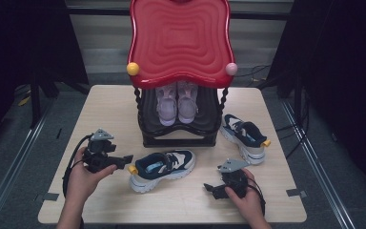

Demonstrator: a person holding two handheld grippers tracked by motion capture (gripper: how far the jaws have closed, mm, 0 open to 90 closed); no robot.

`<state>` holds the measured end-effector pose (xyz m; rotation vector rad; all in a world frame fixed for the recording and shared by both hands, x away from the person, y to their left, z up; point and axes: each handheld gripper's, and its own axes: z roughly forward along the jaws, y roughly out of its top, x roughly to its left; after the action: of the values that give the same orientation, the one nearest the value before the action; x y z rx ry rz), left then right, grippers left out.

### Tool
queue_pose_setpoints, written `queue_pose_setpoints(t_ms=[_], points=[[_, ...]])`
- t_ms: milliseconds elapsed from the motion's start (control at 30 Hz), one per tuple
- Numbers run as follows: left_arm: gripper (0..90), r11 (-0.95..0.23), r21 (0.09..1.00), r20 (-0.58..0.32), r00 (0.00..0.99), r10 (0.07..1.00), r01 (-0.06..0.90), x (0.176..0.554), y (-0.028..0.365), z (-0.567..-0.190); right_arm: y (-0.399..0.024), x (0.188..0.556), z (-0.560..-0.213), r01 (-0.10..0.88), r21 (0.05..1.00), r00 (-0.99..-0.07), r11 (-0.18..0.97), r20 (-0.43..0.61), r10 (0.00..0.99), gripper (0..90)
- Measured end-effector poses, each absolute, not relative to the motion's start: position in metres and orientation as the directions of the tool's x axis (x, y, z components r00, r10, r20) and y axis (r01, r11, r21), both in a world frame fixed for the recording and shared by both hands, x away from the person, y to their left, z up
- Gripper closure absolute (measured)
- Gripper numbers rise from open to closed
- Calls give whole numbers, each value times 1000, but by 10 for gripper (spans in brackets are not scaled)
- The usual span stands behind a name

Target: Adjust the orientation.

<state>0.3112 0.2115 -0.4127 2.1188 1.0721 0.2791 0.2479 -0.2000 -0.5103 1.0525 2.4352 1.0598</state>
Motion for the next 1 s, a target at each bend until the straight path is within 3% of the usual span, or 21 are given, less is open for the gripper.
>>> queue_pose_setpoints(t_ms=[467, 1000], points=[[235, -413, 697, -136, 673, 727, 586, 314, 185, -400, -200, 248, -510, 511, 723, -694, 464, 28, 720, 135], [301, -460, 660, -159, 709, 687, 593, 313, 167, -421, -200, 248, -510, 511, 723, -694, 464, 28, 720, 135]])
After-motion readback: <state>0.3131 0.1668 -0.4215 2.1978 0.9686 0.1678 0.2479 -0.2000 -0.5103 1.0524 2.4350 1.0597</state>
